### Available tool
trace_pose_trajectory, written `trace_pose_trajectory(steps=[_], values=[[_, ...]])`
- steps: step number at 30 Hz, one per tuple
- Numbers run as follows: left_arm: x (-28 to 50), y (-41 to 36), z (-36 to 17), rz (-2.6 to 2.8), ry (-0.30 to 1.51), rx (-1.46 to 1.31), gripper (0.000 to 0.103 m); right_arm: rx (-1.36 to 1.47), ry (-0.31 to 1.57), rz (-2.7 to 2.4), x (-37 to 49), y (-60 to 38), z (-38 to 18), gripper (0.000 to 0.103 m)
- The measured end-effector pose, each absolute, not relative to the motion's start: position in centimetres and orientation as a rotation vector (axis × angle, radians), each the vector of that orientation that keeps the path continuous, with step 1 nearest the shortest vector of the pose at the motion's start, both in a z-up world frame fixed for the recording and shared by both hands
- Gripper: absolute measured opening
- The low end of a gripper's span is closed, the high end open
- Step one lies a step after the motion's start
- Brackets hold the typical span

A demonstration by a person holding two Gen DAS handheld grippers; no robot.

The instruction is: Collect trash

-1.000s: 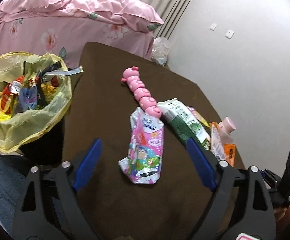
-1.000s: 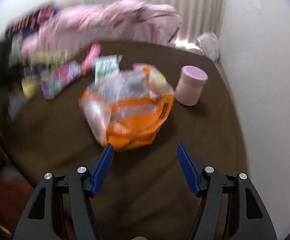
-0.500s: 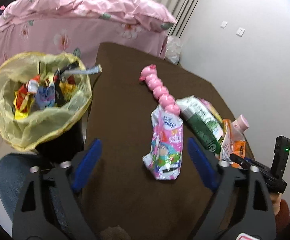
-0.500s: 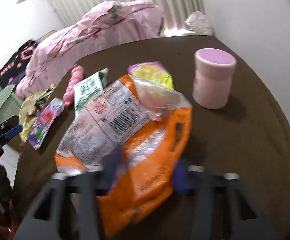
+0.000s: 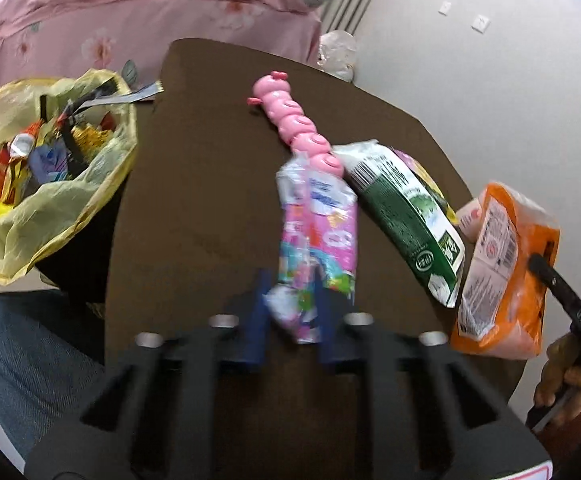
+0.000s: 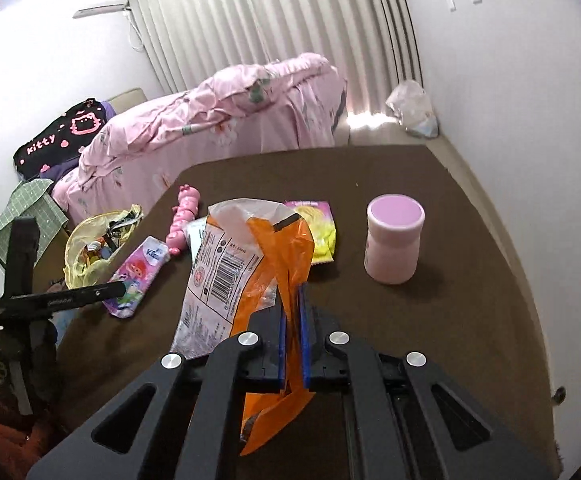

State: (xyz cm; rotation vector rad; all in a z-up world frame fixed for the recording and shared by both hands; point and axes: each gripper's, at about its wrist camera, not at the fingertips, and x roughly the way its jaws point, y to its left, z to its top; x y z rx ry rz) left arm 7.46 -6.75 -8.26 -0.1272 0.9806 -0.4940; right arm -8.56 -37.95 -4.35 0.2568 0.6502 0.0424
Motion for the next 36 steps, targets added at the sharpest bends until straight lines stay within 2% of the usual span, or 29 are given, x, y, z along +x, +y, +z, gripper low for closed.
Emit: trace_pose_trajectory(steps=[5,10,15,20,23,27,31,36], values=[[7.0,-5.6,-6.9,-0.482,0.915,-0.142,0.009,0.211,0.619,0.083,-8.4,-36.9,-2.7,0.007],[6.9,-2.3,-2.2,-0.428,0.762,-0.181,0.009,0.112,0.562,0.174,-5.8,-34.2,1.1,0.007],[6.8,4.5,3.4,-0.220,0.553,-0.246,0.009,0.013,0.526,0.321,1.0,-29.0,5.0,0.007],[7.8,10.3,4.9,-0.052,0.460,-0.385,0.009,0.010,0.575,0.499,10.8,-20.8,5.9,0.007],[8.9,12.0,4.3,-0.004,0.445,-0.437,0.009,0.047,0.652,0.620,16.7,-15.1,4.3,0.007],[10.8,12.4,1.9,0.019,0.500,-0.442,0.009,0.058,0.846,0.719,23.6,-7.9,-1.3,0.007],[14.6,12.2,-2.8,0.027,0.642,-0.437,0.009,-0.010,1.062,0.781,28.3,-2.9,-8.0,0.007],[18.9,11.1,-9.1,0.058,0.840,-0.373,0.010,-0.109,1.115,0.786,30.5,-2.0,-10.1,0.007]])
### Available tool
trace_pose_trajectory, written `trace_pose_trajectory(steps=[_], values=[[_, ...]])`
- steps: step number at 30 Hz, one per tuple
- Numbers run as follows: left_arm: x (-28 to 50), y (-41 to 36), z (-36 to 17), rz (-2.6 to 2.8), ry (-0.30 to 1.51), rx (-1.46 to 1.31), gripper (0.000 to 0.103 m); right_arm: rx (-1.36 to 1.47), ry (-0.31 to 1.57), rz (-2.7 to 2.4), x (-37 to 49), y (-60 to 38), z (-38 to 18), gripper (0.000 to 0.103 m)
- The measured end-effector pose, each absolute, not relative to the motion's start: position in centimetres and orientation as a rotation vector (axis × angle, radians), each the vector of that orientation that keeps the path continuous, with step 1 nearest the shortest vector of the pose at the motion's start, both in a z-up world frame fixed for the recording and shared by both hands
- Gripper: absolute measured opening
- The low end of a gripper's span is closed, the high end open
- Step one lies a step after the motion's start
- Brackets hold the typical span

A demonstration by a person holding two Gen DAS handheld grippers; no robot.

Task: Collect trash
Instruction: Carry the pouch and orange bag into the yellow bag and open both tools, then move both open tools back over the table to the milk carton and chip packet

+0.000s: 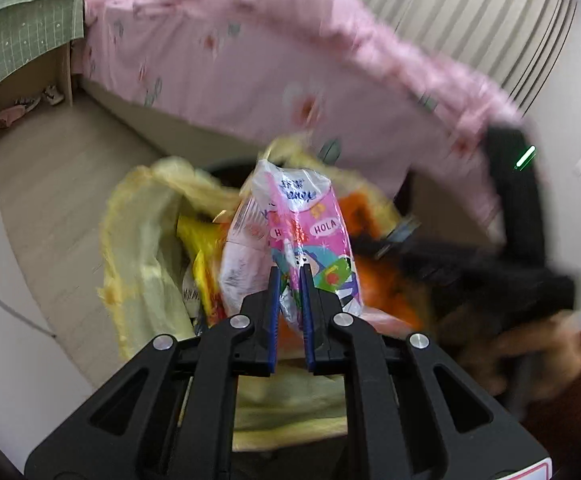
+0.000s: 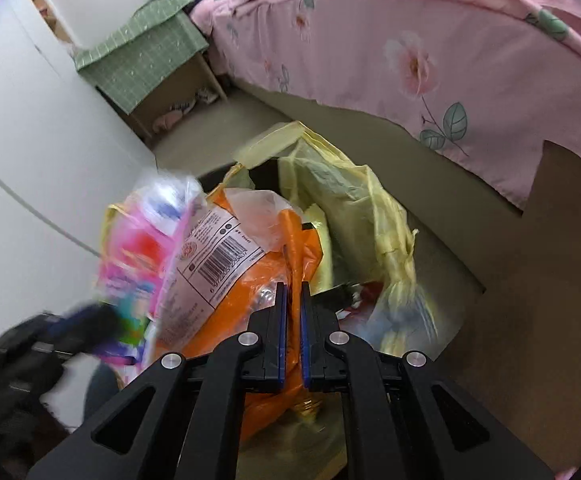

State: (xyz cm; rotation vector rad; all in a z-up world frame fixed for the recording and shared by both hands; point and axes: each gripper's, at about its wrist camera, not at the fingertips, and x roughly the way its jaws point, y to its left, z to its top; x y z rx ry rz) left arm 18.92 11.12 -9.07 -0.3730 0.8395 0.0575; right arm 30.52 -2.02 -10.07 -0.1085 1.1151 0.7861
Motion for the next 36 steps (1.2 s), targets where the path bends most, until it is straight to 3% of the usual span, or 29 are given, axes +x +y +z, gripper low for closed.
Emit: trace_pose_trajectory(steps=[8,17,18,20,22,31,36], values=[[21.0,8.4,-12.5,0.113,0.928,-0.187,0.010,-0.341,1.156,0.823,30.2,-0.7,-11.4,0.006],[19.7,10.8,-11.6,0.105,0.887,-0.329,0.010,-0.299,1.080,0.810,29.0,-1.9,-9.9,0.008],[19.4,11.0,-11.5,0.101,0.880,-0.349,0.013,-0.278,1.067,0.809,28.7,-2.4,-9.4,0.010],[18.9,11.6,-11.0,0.088,0.863,-0.385,0.022,-0.235,1.046,0.812,28.2,-3.4,-8.5,0.034],[18.2,12.0,-10.2,0.083,0.829,-0.408,0.036,-0.196,1.023,0.815,27.5,-4.5,-7.6,0.043],[15.3,12.0,-6.3,0.114,0.735,-0.445,0.063,-0.087,0.804,0.668,22.0,-11.8,-1.6,0.043],[13.6,8.7,-4.3,0.041,0.690,-0.432,0.067,-0.031,0.677,0.550,16.4,-18.6,1.0,0.043]])
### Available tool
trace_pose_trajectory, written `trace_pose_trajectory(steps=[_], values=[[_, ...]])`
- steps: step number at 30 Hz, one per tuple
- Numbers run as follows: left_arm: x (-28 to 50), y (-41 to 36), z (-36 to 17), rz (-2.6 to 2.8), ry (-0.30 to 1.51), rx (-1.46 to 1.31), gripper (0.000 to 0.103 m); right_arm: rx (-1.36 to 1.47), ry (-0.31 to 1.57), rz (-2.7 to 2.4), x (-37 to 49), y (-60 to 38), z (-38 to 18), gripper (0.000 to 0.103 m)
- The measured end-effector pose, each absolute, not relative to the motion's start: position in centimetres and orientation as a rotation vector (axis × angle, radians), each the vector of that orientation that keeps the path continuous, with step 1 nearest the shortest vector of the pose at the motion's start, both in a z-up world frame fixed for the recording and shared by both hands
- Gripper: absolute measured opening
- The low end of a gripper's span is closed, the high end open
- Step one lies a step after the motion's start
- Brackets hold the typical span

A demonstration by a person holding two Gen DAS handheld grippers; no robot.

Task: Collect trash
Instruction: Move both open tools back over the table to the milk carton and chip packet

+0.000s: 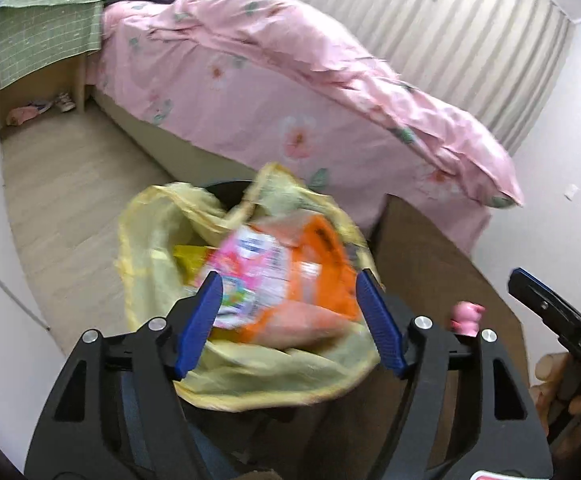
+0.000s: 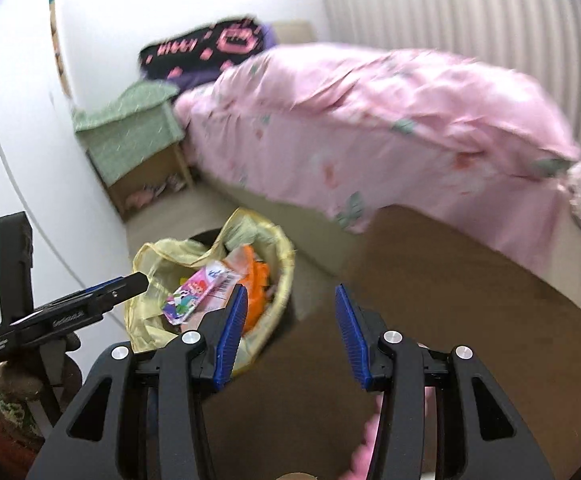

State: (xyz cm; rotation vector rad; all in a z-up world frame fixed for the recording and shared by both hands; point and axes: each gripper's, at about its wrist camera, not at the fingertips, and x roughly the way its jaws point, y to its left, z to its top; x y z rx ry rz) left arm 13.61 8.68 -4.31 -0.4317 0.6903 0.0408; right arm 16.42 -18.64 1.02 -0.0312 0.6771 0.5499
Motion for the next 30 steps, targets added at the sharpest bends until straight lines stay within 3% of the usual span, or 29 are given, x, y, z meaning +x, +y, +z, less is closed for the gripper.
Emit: trace_pose_trajectory(steps=[10,16,20,30], values=[[11.3,-3.7,-3.8,-0.222,0.713,-0.227,0.082,0.038,0.606,0.189,5.7,-32.9,1.1,0.044],[10.1,-10.1,-3.9,-0.407,0.775,-0.163,0.083,0.062,0.625,0.072,1.4,-36.9,-1.9,0.044],[9.7,-12.4,-4.4,-0.399,0.797,-0.095,0.083,0.114,0.680,0.113,1.5,-37.2,-4.7,0.044],[8.5,-12.5,-3.5,-0.347,0.782,-0.044,0.083,-0.054,0.778,0.077,7.1,-34.6,-9.6,0.044]])
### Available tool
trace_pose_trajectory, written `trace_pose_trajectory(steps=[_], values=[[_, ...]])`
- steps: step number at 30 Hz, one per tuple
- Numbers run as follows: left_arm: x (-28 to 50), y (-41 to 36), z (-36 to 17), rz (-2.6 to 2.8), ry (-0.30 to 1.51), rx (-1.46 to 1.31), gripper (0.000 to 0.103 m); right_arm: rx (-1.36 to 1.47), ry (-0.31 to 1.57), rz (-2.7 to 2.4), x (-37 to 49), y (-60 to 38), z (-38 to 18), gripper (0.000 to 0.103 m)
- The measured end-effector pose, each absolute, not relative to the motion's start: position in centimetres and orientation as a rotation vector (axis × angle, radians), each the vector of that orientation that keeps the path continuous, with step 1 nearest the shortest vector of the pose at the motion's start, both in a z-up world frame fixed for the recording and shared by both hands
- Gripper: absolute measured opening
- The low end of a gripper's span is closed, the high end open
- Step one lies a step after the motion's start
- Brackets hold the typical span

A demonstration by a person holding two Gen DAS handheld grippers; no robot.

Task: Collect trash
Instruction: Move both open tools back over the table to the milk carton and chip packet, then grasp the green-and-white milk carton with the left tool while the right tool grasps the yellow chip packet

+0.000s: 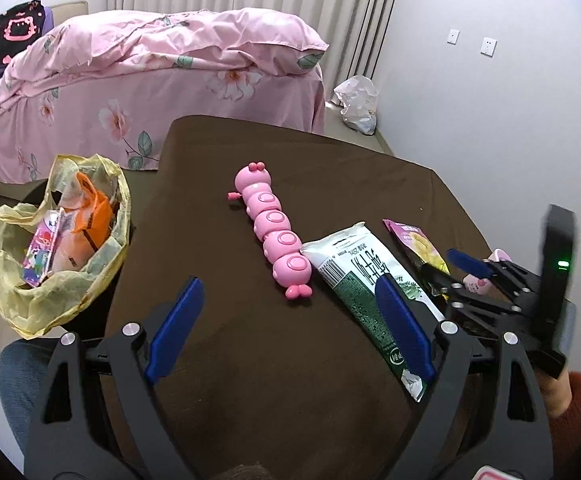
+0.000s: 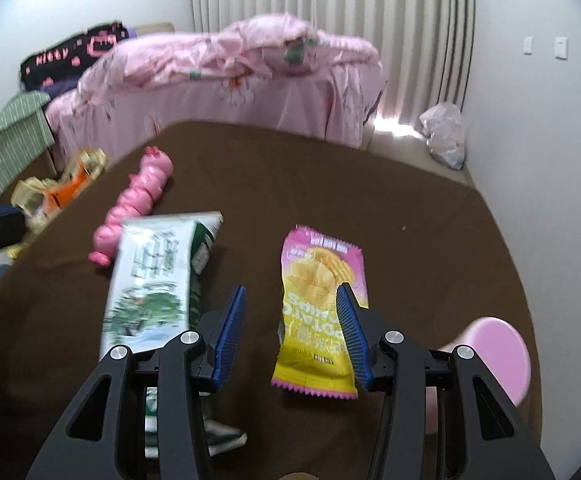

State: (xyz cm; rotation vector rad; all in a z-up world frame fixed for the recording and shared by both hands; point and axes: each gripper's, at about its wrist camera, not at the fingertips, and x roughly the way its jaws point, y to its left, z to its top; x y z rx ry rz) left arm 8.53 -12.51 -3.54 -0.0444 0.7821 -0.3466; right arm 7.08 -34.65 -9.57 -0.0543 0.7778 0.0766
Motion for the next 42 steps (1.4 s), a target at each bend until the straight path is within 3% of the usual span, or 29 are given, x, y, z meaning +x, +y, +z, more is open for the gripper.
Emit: trace_pose_trajectory(steps=[1,2,4,15,18,20,22,28,33,42], values=[[8.5,-12.5,-3.5,-0.347,0.782,-0.044,0.083,-0.032,0.803,0.084,7.3,-35.0,-9.9,0.043],[8.4,-12.6,-3.5,-0.347,0.783,-0.044,0.083,-0.005,0.809,0.092,7.2,-35.4,-10.0,0.032],[8.3,-12.8,-3.6,-0.354,0.789,-0.044,0.083,0.032,0.840,0.116,6.6,-36.1,-10.3,0.023],[10.9,-18.2,-6.2,-0.522,0.991,-0.092,0.084,0.071,0.858,0.140,-2.5,-37.4,-10.6,0.023],[12.0,-21.2,-7.0,-0.555,1.036,-0.057,0.084,0.097,0.827,0.139,-4.8,-38.1,-10.3,0.026],[12.5,-23.7,-7.3,-0.572,1.038,0.034,0.084,0.108,0.778,0.128,-6.5,-38.9,-9.7,0.049],[12.7,-25.6,-7.6,-0.578,1.042,0.119,0.084,0.136,0.739,0.133,-7.8,-39.9,-9.2,0.054],[15.0,-28.5,-9.3,-0.508,1.105,0.239,0.083,0.096,0.767,0.118,-9.5,-40.7,-9.3,0.057],[16.2,-27.5,-9.0,-0.489,1.145,0.163,0.066,0.042,0.760,0.062,-10.0,-40.4,-9.4,0.057],[8.6,-21.6,-2.0,-0.572,0.803,0.093,0.066,0.091,0.731,0.100,-8.3,-40.4,-8.5,0.057]])
